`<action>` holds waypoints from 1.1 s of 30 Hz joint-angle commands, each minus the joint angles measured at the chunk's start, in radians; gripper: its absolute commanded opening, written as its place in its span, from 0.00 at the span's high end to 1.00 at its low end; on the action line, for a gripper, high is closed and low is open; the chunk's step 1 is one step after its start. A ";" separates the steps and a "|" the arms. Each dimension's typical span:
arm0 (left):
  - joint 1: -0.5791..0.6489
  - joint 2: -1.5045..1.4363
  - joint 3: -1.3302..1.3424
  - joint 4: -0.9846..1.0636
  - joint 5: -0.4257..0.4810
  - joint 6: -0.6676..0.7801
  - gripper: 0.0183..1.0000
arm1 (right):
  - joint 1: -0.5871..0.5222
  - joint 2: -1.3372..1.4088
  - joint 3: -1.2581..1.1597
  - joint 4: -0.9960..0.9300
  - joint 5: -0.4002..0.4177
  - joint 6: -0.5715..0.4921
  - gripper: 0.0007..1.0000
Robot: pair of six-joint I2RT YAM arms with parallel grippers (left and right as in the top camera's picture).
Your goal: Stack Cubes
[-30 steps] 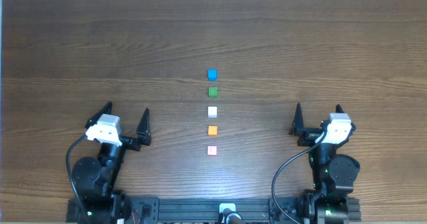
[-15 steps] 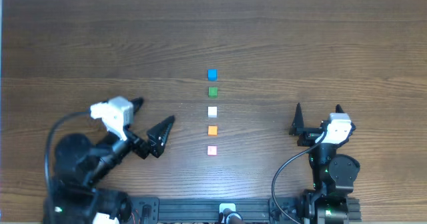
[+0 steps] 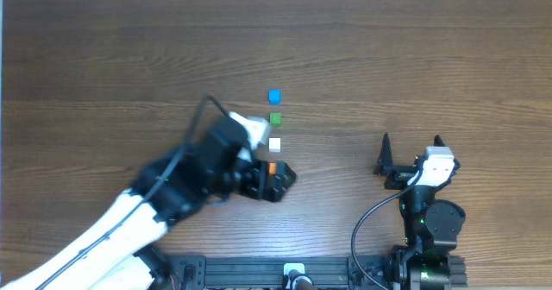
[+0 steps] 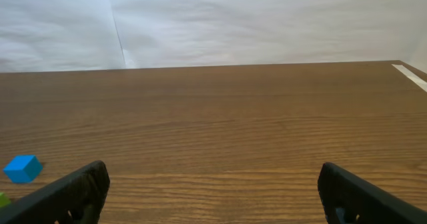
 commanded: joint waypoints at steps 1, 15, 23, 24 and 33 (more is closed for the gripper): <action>-0.129 0.103 0.005 -0.024 -0.182 -0.307 0.00 | -0.005 -0.010 -0.005 -0.002 -0.005 -0.002 0.01; -0.183 0.364 0.005 -0.090 -0.260 -0.476 0.02 | -0.006 -0.010 -0.005 -0.003 -0.005 -0.002 0.01; -0.197 0.443 0.005 -0.059 -0.275 -0.480 0.07 | -0.006 -0.010 -0.005 -0.002 -0.005 -0.002 0.01; -0.201 0.450 0.005 -0.045 -0.280 -0.479 0.07 | -0.006 -0.010 -0.005 -0.002 -0.005 -0.002 0.01; -0.232 0.514 0.005 0.017 -0.344 -0.461 0.10 | -0.006 -0.010 -0.005 -0.002 -0.005 -0.002 0.01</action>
